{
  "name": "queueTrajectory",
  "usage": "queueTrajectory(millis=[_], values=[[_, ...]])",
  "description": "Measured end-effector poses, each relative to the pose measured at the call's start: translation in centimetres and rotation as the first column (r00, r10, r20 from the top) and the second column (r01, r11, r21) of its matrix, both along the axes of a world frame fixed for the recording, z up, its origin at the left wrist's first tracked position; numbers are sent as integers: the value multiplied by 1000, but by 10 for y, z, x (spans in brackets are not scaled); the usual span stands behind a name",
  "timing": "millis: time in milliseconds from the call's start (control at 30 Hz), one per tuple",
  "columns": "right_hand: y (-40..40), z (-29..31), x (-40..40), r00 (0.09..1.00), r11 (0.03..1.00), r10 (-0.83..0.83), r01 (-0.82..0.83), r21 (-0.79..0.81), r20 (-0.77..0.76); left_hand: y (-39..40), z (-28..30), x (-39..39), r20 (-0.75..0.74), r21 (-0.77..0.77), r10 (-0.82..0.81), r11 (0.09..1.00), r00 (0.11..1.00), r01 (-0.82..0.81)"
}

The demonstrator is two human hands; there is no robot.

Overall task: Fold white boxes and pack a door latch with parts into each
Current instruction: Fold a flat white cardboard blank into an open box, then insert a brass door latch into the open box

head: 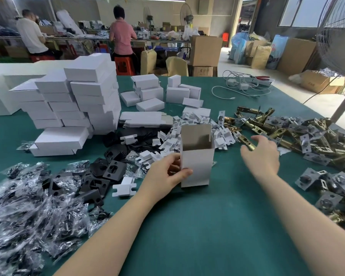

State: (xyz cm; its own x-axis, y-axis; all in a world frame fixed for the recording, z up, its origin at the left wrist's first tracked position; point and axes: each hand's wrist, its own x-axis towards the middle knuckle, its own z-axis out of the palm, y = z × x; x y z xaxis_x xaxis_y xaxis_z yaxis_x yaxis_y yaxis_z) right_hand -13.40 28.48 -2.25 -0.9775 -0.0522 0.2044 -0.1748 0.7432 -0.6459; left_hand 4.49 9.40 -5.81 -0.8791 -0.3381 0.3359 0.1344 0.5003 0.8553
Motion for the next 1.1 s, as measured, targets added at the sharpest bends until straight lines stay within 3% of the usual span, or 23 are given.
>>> queueTrajectory(millis=[100,400,533,633,1100], values=[[20,6,-29,990,968,-44,8,252,137,-4,-3,1,43,-40,-27,999,999,28],[33,9,-56,968,968,68,-123,219,241,-9,-6,-2,14,37,57,998,998,-57],[28,13,-58,995,914,62,-87,397,75,-7,-5,-1,18,41,60,997,998,-61],[16,20,-61,988,852,155,-138,505,10,-6,-5,-1,9,39,63,997,998,-63],[-28,22,-96,938,736,317,-337,588,140,-10,-10,-8,20,95,40,995,999,-42]])
